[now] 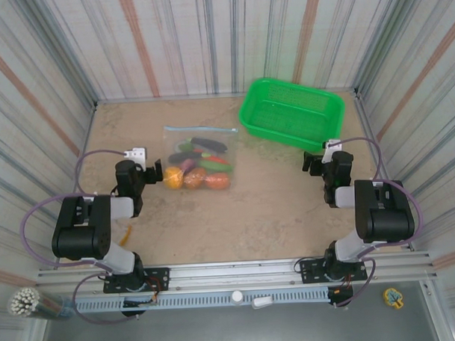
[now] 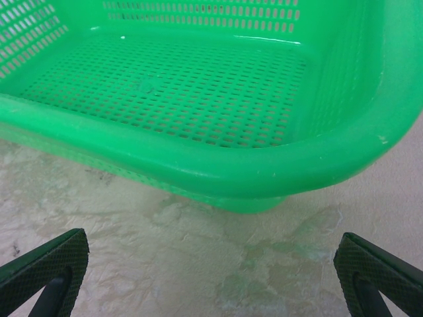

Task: Place the food in the zip-top bag and seal the zipper

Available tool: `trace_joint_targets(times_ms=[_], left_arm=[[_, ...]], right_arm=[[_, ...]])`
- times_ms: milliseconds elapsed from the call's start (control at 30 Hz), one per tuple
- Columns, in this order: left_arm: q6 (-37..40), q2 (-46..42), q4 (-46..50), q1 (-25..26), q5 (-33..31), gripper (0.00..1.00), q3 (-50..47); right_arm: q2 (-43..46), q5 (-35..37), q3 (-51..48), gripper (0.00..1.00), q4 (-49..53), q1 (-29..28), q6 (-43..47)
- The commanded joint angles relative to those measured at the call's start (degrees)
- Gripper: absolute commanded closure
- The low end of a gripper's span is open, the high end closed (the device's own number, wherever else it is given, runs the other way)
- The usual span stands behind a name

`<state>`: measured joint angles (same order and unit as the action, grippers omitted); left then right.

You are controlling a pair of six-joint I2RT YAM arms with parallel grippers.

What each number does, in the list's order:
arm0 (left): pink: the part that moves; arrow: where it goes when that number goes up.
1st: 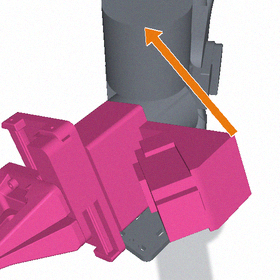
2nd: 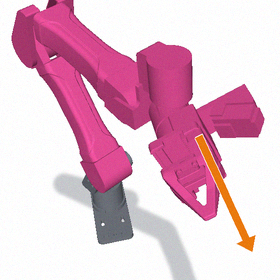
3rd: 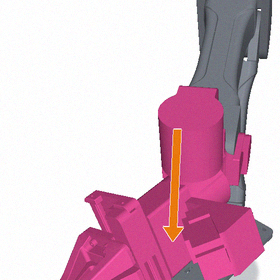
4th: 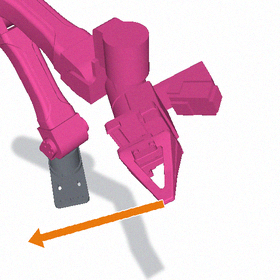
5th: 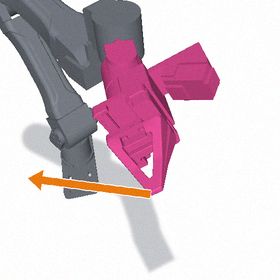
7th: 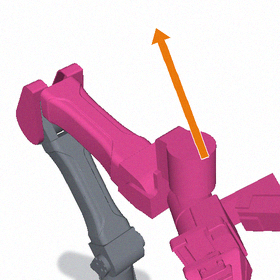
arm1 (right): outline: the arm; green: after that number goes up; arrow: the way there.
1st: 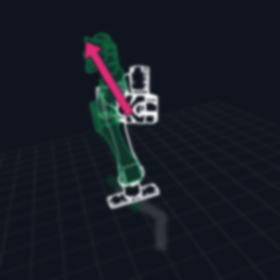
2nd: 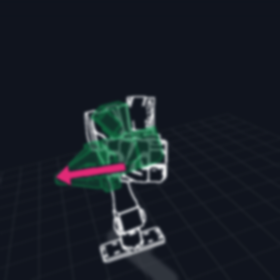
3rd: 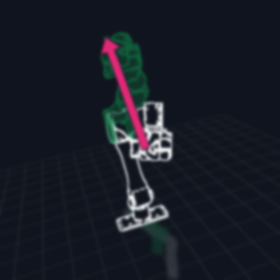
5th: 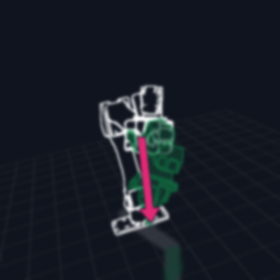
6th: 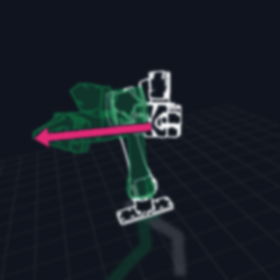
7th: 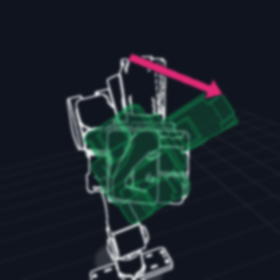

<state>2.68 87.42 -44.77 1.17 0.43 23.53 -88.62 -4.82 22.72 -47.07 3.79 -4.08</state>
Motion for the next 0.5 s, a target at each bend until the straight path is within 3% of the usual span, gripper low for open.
trace_joint_targets(times_ms=[0, 200, 467], left_arm=[[1.26, -0.81, -0.05, 0.40, -0.37, 0.01, 0.20], [1.74, -1.02, -1.65, 1.58, -2.76, 0.01, -0.66], [1.47, -0.93, -0.65, 0.79, -0.91, 0.01, -0.11]], right_arm=[[-0.18, -0.72, 0.44, 0.01, 0.27, 0.39, -0.58], [-0.23, -0.72, 0.48, 0.01, 0.22, 0.42, -0.51], [-0.29, -0.55, 0.63, 0.01, 0.27, 0.26, -0.44]])
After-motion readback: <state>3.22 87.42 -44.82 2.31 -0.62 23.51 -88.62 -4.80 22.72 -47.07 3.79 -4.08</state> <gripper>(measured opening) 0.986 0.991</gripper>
